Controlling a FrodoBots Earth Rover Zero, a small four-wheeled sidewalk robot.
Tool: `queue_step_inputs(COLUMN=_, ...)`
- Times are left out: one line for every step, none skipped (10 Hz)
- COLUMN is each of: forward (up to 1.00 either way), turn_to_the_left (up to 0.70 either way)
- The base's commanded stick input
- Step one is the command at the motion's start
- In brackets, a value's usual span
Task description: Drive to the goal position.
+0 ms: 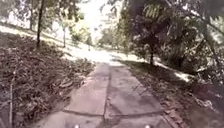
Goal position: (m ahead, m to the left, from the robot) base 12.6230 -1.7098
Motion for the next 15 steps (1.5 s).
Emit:
queue_step_inputs(forward=0.45, turn_to_the_left=0.00)
queue_step_inputs(forward=0.45, turn_to_the_left=0.00)
queue_step_inputs(forward=0.45, turn_to_the_left=0.00)
queue_step_inputs(forward=0.45, turn_to_the_left=0.00)
queue_step_inputs(forward=0.45, turn_to_the_left=0.00)
queue_step_inputs(forward=0.45, turn_to_the_left=0.00)
queue_step_inputs(forward=0.45, turn_to_the_left=0.00)
queue_step_inputs(forward=0.45, turn_to_the_left=0.00)
queue_step_inputs(forward=0.45, turn_to_the_left=0.00)
queue_step_inputs(forward=0.45, turn_to_the_left=0.00)
queue_step_inputs(forward=0.45, turn_to_the_left=0.00)
queue_step_inputs(forward=0.45, turn_to_the_left=0.00)
queue_step_inputs(forward=0.45, turn_to_the_left=0.00)
queue_step_inputs(forward=0.45, turn_to_the_left=0.00)
queue_step_inputs(forward=0.45, turn_to_the_left=0.00)
